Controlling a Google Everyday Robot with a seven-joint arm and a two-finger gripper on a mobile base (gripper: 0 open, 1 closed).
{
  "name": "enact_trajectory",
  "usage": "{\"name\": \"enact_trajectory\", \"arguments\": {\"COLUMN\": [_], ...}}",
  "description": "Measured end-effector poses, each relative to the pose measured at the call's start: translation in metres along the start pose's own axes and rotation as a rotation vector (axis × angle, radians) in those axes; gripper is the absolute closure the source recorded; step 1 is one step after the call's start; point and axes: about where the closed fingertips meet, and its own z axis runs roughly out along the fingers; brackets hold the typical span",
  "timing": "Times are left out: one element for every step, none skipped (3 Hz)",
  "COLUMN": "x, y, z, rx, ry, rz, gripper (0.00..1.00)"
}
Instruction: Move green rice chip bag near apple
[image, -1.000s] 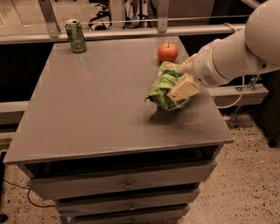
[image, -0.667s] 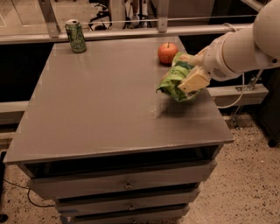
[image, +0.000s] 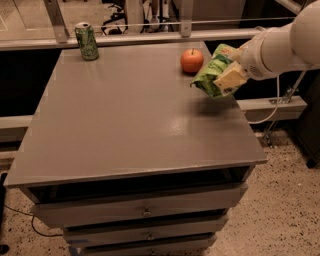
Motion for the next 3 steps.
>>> {"name": "enact_trajectory", "arguments": {"x": [0.001, 0.001, 0.006], "y": [-0.016, -0.022, -0.022], "z": [0.025, 0.046, 0.058], "rx": [0.035, 0.053, 0.062], "ry": [-0.023, -0.037, -0.03], "rz": [0.037, 0.062, 0.08], "gripper": [1.0, 1.0, 1.0]}}
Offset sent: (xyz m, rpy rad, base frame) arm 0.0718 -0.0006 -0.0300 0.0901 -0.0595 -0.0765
